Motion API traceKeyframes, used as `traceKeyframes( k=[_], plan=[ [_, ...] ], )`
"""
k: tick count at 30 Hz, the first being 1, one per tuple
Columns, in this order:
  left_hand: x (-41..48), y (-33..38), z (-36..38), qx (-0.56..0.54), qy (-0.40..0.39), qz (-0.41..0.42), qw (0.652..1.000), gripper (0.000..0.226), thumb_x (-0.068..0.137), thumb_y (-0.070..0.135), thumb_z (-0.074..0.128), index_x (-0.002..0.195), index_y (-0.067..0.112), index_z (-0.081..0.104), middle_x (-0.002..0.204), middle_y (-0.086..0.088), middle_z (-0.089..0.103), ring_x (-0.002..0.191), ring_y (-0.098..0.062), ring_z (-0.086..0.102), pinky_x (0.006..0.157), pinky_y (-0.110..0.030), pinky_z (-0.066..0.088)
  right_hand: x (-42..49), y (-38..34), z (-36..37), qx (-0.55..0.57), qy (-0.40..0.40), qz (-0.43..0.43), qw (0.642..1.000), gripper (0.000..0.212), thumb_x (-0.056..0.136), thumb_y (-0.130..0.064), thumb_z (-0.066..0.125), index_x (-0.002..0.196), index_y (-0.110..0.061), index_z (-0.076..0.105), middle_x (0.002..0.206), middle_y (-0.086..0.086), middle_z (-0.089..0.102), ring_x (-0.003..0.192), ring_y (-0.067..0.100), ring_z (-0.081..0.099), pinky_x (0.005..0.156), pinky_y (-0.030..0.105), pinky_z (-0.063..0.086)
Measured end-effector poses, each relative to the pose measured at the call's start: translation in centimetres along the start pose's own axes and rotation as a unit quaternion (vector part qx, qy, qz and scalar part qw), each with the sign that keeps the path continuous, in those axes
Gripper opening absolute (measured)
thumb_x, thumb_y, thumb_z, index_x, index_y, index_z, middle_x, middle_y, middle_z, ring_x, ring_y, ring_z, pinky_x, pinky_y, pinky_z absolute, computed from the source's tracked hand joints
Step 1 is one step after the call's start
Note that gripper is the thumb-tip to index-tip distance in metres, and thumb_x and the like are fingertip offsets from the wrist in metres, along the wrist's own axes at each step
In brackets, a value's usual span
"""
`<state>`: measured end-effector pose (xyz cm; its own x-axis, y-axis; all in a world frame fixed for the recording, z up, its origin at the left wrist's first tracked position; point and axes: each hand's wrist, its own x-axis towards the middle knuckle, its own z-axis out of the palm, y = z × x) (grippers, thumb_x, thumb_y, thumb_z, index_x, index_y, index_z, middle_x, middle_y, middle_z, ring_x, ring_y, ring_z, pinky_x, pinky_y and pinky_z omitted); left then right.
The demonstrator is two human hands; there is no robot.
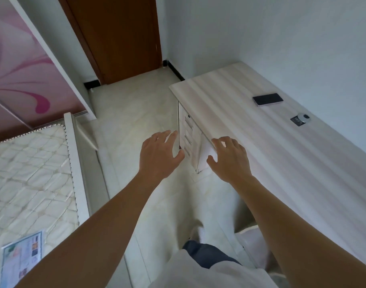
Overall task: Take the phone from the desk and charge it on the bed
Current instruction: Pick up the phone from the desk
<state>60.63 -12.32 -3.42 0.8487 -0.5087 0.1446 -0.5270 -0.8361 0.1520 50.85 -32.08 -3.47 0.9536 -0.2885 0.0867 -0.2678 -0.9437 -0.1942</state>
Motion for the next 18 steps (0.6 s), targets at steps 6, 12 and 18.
traceKeyframes(
  k=[6,12,18],
  plan=[
    [10.1,2.3,1.8,0.003,-0.017,0.015,1.0,0.061,0.093,0.054,0.042,0.147,0.025,0.042,0.149,-0.002,0.05,0.136,-0.023,0.044,0.108,-0.042,0.037,9.3,4.0,0.0,0.004,-0.002,0.013,1.0,0.053,0.089,-0.042,0.054,0.135,-0.018,0.048,0.138,0.01,0.052,0.125,0.028,0.049,0.104,0.044,0.04],
    [17.4,4.2,3.1,0.006,-0.024,0.046,0.999,0.062,0.092,0.055,0.039,0.147,0.026,0.041,0.148,-0.003,0.052,0.136,-0.023,0.045,0.108,-0.043,0.039,15.1,7.3,0.1,0.013,-0.012,0.036,0.999,0.053,0.089,-0.043,0.054,0.136,-0.019,0.048,0.14,0.009,0.051,0.126,0.028,0.048,0.105,0.043,0.039],
    [24.3,5.7,4.4,-0.006,-0.037,0.081,0.996,0.063,0.09,0.054,0.039,0.146,0.024,0.042,0.148,-0.004,0.051,0.136,-0.024,0.045,0.107,-0.044,0.04,19.6,10.2,0.5,0.019,-0.009,0.081,0.997,0.055,0.089,-0.043,0.054,0.138,-0.018,0.047,0.14,0.01,0.051,0.126,0.029,0.048,0.106,0.044,0.039]
  ],
)
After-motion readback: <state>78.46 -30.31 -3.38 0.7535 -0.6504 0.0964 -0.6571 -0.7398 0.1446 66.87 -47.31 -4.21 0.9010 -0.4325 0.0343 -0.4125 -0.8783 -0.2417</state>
